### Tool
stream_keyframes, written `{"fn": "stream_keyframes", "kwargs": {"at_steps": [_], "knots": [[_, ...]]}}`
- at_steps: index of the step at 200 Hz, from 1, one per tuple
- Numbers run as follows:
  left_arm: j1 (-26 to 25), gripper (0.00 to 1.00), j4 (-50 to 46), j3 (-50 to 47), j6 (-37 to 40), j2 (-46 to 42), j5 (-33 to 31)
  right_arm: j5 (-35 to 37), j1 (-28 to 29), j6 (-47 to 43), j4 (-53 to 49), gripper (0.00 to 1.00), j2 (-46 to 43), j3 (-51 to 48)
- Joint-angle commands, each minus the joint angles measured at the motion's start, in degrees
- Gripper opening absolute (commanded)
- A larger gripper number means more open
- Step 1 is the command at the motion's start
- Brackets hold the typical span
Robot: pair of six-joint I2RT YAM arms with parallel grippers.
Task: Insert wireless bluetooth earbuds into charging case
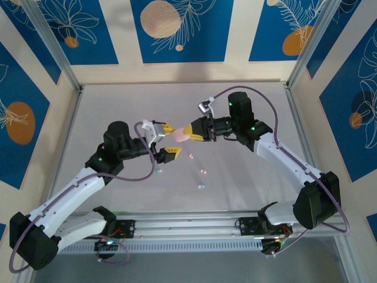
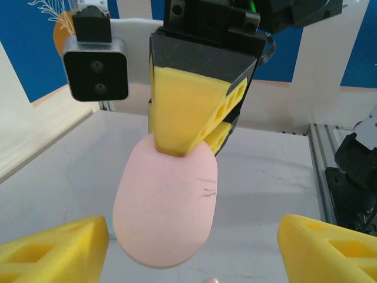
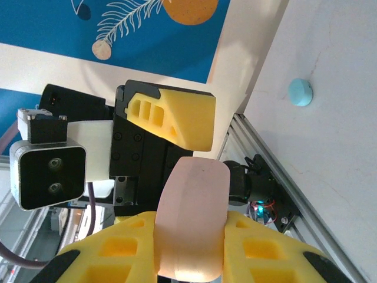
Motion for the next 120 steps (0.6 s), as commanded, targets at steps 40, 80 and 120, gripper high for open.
{"fn": "stream_keyframes", "kwargs": {"at_steps": [40, 80, 120], "knots": [[-3.61, 0.68, -16.75, 9.33, 8.23, 5.03, -5.40, 0.86, 2.12, -10.12, -15.03, 0.18, 3.48, 7.41], [-6.03, 0.57, -22.78, 13.51, 11.08, 6.62, -12.63, 5.09, 2.84, -13.71, -22.34, 0.18, 5.17, 10.87], [-8.51, 0.47, -23.78, 15.46, 12.29, 7.74, -19.40, 6.87, 3.71, -15.31, -25.21, 0.18, 6.35, 12.86]]}}
